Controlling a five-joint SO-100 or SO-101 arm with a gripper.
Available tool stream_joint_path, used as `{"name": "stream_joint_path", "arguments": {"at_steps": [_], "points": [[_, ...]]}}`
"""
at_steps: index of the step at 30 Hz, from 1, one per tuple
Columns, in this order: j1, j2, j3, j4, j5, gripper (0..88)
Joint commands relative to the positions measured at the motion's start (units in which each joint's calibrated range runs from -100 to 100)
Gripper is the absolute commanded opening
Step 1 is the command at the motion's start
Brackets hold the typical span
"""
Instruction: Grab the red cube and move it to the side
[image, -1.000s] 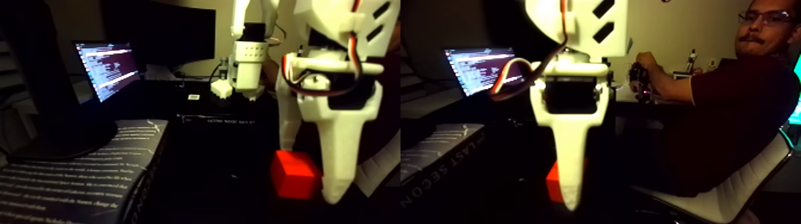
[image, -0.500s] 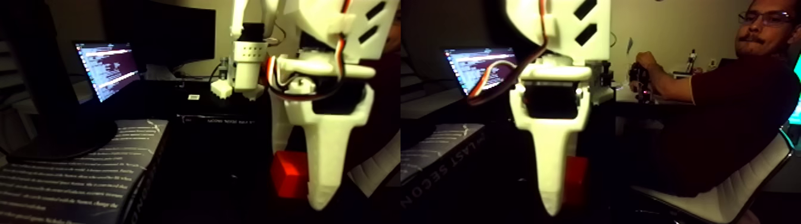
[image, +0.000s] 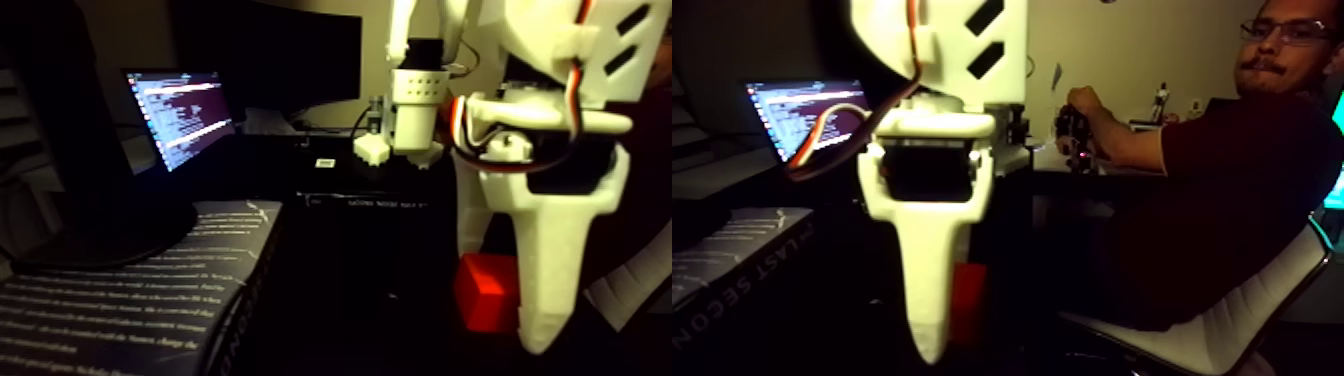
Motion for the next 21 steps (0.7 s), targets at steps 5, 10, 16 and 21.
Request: {"name": "stream_joint_path", "arguments": {"at_steps": [5,10,16,21], "points": [[-1.0,-0.1,-1.8,0.8,0.3,30.9],[-1.1,-0.1,-1.8,0.8,0.9,24.9],[-1.1,-0.1,-1.8,0.8,0.9,2.4],[-1.2,-0.1,-1.6,0.8,1.0,2.0]]}}
